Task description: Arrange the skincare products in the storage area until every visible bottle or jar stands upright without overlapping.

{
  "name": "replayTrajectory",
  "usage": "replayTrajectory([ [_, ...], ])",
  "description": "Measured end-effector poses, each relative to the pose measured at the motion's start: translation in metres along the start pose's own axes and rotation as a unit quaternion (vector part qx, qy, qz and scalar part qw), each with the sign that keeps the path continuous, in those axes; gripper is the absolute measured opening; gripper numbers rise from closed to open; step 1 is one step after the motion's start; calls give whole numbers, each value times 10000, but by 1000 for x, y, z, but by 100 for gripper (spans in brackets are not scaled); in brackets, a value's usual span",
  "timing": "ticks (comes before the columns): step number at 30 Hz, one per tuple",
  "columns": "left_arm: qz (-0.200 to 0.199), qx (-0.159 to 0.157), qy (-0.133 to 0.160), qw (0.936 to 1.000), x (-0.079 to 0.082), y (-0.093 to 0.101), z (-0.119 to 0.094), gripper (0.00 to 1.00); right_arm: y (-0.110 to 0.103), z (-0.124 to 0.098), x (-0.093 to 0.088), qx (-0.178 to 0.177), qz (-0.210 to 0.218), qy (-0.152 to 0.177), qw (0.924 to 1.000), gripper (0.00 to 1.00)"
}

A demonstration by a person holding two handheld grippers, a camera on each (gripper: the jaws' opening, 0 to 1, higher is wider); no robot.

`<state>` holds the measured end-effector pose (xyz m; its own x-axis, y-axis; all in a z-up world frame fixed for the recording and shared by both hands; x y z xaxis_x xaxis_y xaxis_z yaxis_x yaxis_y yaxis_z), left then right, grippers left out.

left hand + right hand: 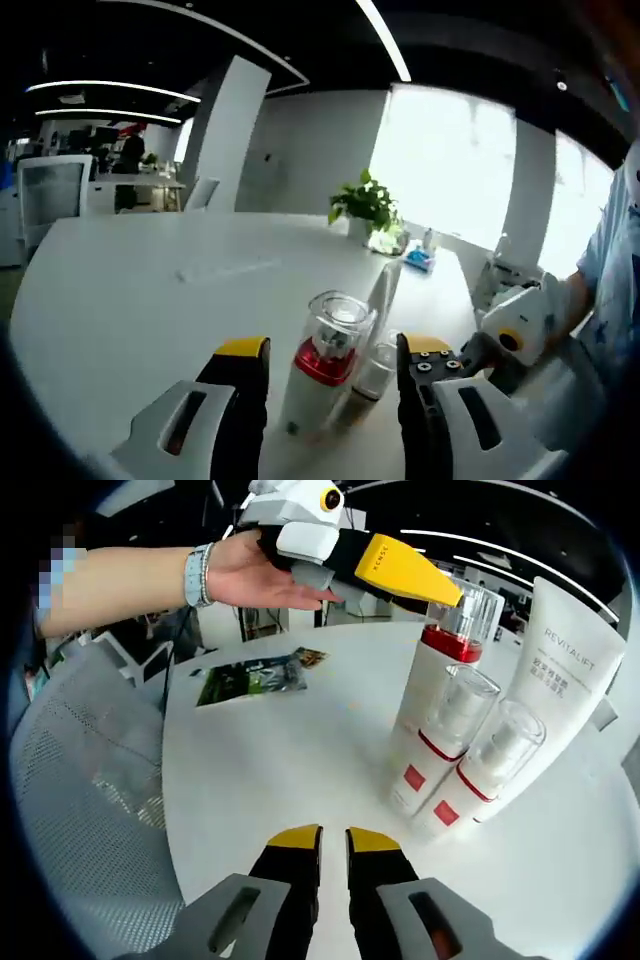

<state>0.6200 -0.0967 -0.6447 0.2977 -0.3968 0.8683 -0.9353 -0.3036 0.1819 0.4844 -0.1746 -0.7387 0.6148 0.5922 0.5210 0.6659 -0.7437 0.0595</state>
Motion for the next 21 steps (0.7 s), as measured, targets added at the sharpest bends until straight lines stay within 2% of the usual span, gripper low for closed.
replayTrajectory([
  [2, 42, 131, -87, 9999, 1, -4, 3, 43, 1, 0, 0, -13, 4, -12, 10000, 1],
  [4, -58, -52, -17, 10000, 4, -3, 4, 40, 1, 0, -1, -25, -4, -12, 10000, 1],
  [6, 16, -77, -25, 10000, 4, -2, 6, 36, 1, 0, -1, -43, -24, -15, 10000, 1],
  [21, 148, -596, 130, 9980, 7, -4, 19, 35, 2, 1, -3, -34, -29, -58, 10000, 0],
])
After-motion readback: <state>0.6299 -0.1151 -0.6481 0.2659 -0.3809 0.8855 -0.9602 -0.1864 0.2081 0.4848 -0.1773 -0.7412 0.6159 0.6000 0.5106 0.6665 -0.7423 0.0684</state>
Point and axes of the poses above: the point that each gripper's makers call its tool centre point, and the gripper's own axes: z roughly forward along the fingers, y roughly to its right, x roughly out of its top, the point moved 6 cm from there along -z, roughly backward along the fingers, and after that the axes turned 14 degrees about -y, right-handed, at the moved point
